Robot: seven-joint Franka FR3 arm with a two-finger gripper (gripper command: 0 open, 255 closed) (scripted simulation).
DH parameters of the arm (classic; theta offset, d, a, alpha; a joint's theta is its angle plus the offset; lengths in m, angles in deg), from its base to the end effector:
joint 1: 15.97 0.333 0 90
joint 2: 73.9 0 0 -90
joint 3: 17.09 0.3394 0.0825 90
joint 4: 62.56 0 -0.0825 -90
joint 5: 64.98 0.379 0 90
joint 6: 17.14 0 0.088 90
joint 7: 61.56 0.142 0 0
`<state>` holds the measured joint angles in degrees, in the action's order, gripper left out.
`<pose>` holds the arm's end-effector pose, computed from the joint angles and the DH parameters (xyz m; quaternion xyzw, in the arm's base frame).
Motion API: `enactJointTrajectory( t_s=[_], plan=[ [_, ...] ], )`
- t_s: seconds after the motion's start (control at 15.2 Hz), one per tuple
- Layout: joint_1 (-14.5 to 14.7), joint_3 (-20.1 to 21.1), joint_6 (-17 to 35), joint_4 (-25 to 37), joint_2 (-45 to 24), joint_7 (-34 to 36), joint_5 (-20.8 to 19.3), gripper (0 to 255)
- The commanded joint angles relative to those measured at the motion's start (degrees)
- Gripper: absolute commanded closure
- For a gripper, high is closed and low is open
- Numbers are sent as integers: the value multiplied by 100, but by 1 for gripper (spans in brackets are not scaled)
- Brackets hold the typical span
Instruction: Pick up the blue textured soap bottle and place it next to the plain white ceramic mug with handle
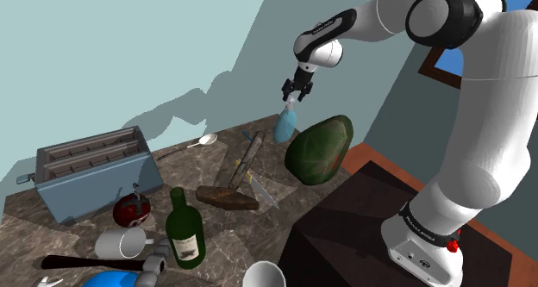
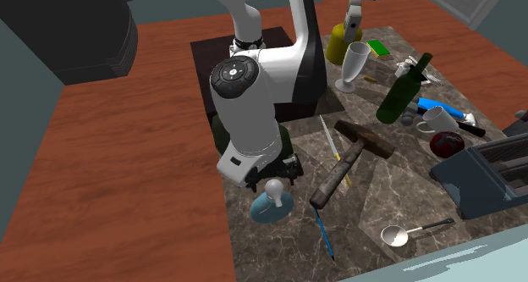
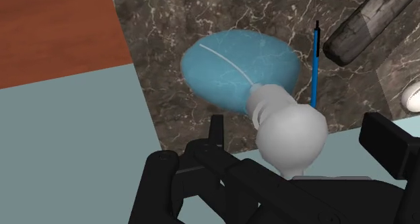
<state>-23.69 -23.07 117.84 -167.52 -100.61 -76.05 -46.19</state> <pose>0.6468 -0.1403 0.2745 -0.9900 0.0989 -0.0541 0.0853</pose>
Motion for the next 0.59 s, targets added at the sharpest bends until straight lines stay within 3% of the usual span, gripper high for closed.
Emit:
enactJointTrajectory(
  t_s=[0.0, 0.53],
  plan=[
    [10, 24, 101, 10, -105, -7, 30, 0],
    [12, 42, 182, 16, -191, -23, 55, 0]
  ],
)
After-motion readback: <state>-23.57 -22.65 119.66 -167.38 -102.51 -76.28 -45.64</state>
